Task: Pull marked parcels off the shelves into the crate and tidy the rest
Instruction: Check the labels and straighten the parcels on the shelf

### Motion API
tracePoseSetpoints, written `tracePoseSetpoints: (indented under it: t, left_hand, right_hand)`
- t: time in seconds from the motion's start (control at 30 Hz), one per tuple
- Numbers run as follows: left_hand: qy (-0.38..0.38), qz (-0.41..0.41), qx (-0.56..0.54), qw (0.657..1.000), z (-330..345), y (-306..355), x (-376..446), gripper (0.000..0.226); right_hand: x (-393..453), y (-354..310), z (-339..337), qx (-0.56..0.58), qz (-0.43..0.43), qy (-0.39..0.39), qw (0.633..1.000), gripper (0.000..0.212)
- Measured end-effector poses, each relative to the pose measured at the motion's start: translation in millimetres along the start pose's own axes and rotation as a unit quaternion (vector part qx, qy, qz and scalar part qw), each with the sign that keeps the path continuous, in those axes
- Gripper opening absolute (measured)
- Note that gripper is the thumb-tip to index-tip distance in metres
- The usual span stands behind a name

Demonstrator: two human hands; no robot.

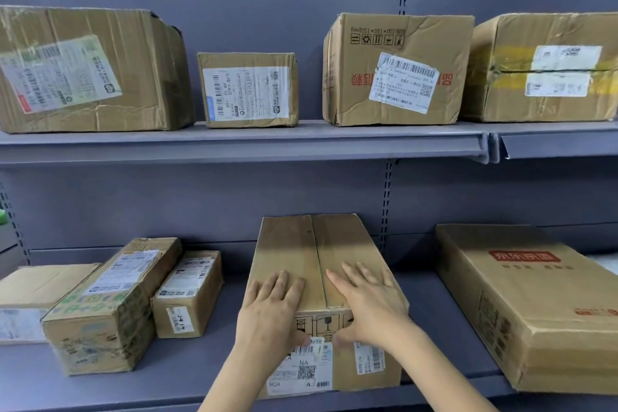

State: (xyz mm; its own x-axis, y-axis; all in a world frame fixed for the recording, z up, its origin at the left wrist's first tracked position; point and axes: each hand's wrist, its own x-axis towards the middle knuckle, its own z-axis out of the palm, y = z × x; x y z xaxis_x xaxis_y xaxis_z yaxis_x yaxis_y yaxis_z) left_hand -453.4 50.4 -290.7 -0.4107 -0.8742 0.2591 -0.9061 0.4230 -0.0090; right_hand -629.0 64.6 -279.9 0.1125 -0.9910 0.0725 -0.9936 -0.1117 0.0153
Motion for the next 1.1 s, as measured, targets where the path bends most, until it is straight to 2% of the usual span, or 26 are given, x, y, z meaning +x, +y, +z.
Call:
tracePoseSetpoints:
  t: [0.2, 0.3, 0.33, 0.4, 0.47, 0.53, 0.63, 0.7, 0.8, 0.87, 1.0, 1.1]
  left_hand:
    - [0.018, 0.002, -0.004, 1.0, 2.9, -4.3, 3.3, 0.089]
    - [0.079, 0.055, -0.051, 0.994, 8.5, -16.6, -5.2, 0.086]
    - [0.126, 0.063, -0.084, 0.987, 13.2, -24.4, -8.9, 0.082]
    - [0.161, 0.015, -0.215, 0.963, 12.1, -41.7, -15.1, 0.094]
    - [0.138, -0.076, -0.332, 0.93, 9.4, -58.7, -21.0, 0.105]
    - [0.144, -0.123, -0.383, 0.904, 14.7, -75.6, -23.6, 0.092]
    - [0.15, -0.162, -0.369, 0.903, 26.6, -93.2, -24.1, 0.055]
    - [0.151, -0.175, -0.332, 0.915, 37.1, -103.8, -24.1, 0.049]
    - [0.121, -0.194, -0.268, 0.936, 52.4, -116.4, -26.9, 0.05]
    - [0.13, -0.204, -0.222, 0.945, 61.8, -123.4, -25.9, 0.054]
    - [0.119, -0.189, -0.112, 0.968, 70.4, -141.6, -5.5, 0.049]
    - [0.09, -0.226, -0.079, 0.967, 76.3, -158.0, 15.2, 0.062]
  right_hand:
    - [0.2, 0.8, 0.8, -0.003, -0.004, 0.02, 1.0, 0.11]
    - [-3.2, 3.9, -3.8, 0.007, -0.018, 0.009, 1.0, 0.107]
    - [-4.1, 9.1, -6.9, 0.02, -0.016, 0.002, 1.0, 0.105]
    - [-7.3, 24.5, -14.8, 0.037, 0.004, -0.017, 0.999, 0.104]
    - [-10.2, 42.1, -16.3, 0.079, 0.023, -0.053, 0.995, 0.107]
    - [-11.8, 49.3, -11.2, 0.182, 0.026, -0.071, 0.98, 0.109]
    - [-11.7, 48.9, -2.9, 0.237, 0.023, -0.042, 0.97, 0.109]
    - [-10.5, 47.9, -0.6, 0.243, 0.024, -0.028, 0.969, 0.11]
    - [-9.6, 47.4, 2.3, 0.253, 0.033, -0.02, 0.967, 0.111]
    - [-8.5, 47.1, 3.1, 0.256, 0.037, -0.018, 0.966, 0.11]
    - [-7.7, 45.7, 4.0, 0.261, 0.043, -0.01, 0.964, 0.11]
    - [-7.1, 45.8, 4.9, 0.272, 0.045, -0.007, 0.961, 0.111]
